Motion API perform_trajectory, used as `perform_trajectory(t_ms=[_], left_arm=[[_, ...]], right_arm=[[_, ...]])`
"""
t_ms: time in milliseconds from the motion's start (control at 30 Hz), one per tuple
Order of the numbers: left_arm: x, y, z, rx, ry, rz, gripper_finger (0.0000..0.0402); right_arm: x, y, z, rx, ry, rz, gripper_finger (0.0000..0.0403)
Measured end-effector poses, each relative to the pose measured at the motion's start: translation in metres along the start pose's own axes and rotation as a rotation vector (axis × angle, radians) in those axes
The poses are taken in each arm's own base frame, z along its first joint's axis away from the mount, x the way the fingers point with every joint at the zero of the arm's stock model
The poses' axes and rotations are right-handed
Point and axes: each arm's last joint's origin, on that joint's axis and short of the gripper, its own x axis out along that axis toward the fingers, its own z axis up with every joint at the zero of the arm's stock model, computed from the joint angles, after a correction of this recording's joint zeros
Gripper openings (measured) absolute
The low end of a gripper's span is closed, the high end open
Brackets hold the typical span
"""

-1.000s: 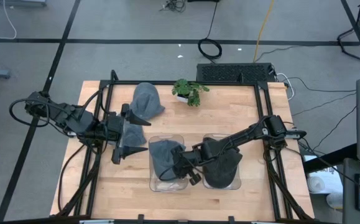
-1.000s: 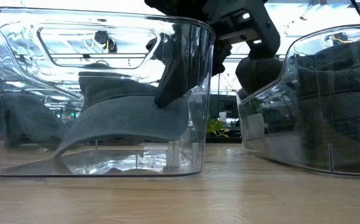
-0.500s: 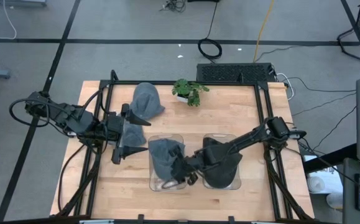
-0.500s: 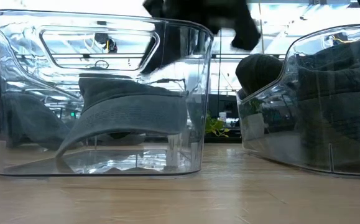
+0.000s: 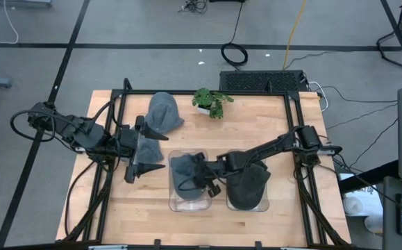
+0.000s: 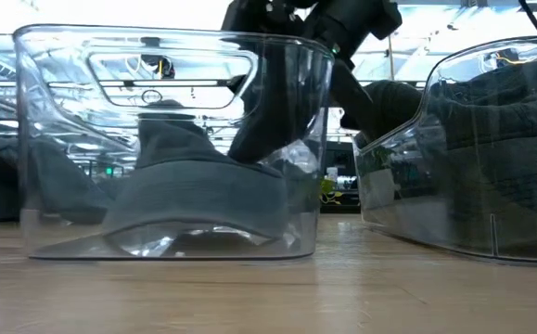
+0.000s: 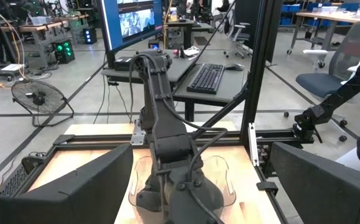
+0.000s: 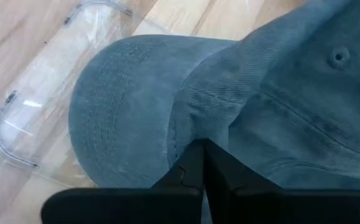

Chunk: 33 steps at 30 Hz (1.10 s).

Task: Pick & Place hat
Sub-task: Put the bottom right gray cap into the left transparent bin, then put the bottom gray cap into the left transparent bin

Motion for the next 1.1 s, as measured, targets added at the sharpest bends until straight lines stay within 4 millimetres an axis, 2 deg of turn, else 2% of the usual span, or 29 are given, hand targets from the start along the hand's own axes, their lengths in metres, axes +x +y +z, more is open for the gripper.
perform_trajectory(t_ms=[267,467,767,900,1000,1100], left_arm=[[0.0,0.0,0.0,0.0,0.0,0.0,0.0392],[0.0,0.0,0.0,0.0,0.0,0.0,0.0392],[0.0,0.0,0.0,0.0,0.0,0.0,0.0392],[0.0,0.0,0.0,0.0,0.0,0.0,0.0392],[0.0,0.0,0.0,0.0,0.0,0.0,0.0392],[0.0,0.0,0.0,0.0,0.0,0.0,0.0392]], right_arm=[[0.001,-0.002,-0.004,0.027,-0.009,-0.009,0.0],[-0.014,0.004,0.006,0.0,-0.051,-0.014,0.0],[-0.047,0.006,0.022,0.007,-0.154,-0.032,0.0],[-0.07,0.01,0.027,0.033,-0.169,-0.019,0.0],[-0.086,0.016,0.024,0.069,-0.15,0.002,0.0],[-0.1,0.024,0.012,0.095,-0.167,0.012,0.0]])
